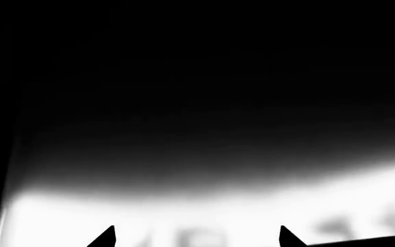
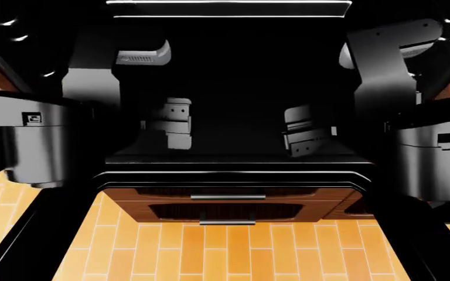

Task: Fully slide the oven rack out.

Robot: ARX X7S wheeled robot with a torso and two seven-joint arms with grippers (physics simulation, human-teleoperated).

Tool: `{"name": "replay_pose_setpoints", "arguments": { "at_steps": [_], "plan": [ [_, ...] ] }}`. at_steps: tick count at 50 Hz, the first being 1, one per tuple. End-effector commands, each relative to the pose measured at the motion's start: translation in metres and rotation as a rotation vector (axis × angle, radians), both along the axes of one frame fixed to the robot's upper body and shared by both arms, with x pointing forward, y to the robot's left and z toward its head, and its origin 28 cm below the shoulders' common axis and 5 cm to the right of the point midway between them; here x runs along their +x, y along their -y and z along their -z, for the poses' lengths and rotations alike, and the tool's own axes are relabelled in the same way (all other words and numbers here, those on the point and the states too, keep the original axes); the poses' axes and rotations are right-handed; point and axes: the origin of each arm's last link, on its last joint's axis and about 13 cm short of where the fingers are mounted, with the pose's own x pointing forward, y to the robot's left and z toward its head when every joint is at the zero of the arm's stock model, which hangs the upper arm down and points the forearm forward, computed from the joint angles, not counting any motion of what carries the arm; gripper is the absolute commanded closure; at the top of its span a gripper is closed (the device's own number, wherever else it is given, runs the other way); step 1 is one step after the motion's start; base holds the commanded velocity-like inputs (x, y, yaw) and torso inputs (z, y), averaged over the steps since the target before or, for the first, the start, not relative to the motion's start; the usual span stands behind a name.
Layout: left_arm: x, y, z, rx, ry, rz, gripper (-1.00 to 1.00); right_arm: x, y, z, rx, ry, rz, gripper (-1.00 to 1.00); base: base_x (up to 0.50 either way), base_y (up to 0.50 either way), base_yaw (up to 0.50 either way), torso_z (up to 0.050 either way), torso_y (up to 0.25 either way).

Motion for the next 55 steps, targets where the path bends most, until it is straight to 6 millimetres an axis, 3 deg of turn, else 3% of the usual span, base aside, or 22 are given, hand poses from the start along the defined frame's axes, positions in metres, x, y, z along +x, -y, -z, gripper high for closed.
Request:
{"name": "replay_pose_setpoints", "arguments": {
  "at_steps": [1, 22, 33, 43, 55],
  "plan": [
    [0.008, -0.001, 0.011, 0.022, -0.025, -0.013, -1.00, 0.003, 0.004, 0.011, -0.001, -0.033, 0.021, -1.00, 0.00, 0.00, 0.00, 0.000, 0.000],
    [0.006, -0.006, 0.037, 0.122, -0.256, -0.069, -1.00, 0.007, 0.007, 0.037, 0.016, -0.253, 0.033, -1.00, 0.00, 0.00, 0.00, 0.000, 0.000],
    [0.011, -0.010, 0.047, 0.088, -0.248, -0.111, -1.00, 0.018, 0.010, 0.050, 0.031, -0.243, 0.046, -1.00, 0.00, 0.00, 0.00, 0.000, -0.003],
    [0.010, -0.013, 0.057, 0.101, -0.298, -0.139, -1.00, 0.016, 0.013, 0.055, 0.032, -0.264, 0.054, -1.00, 0.00, 0.00, 0.00, 0.000, -0.007],
    [0.003, -0.018, 0.073, 0.191, -0.541, -0.138, -1.00, 0.008, 0.016, 0.068, -0.025, -0.453, 0.051, -1.00, 0.00, 0.00, 0.00, 0.000, -0.008]
  ]
}}
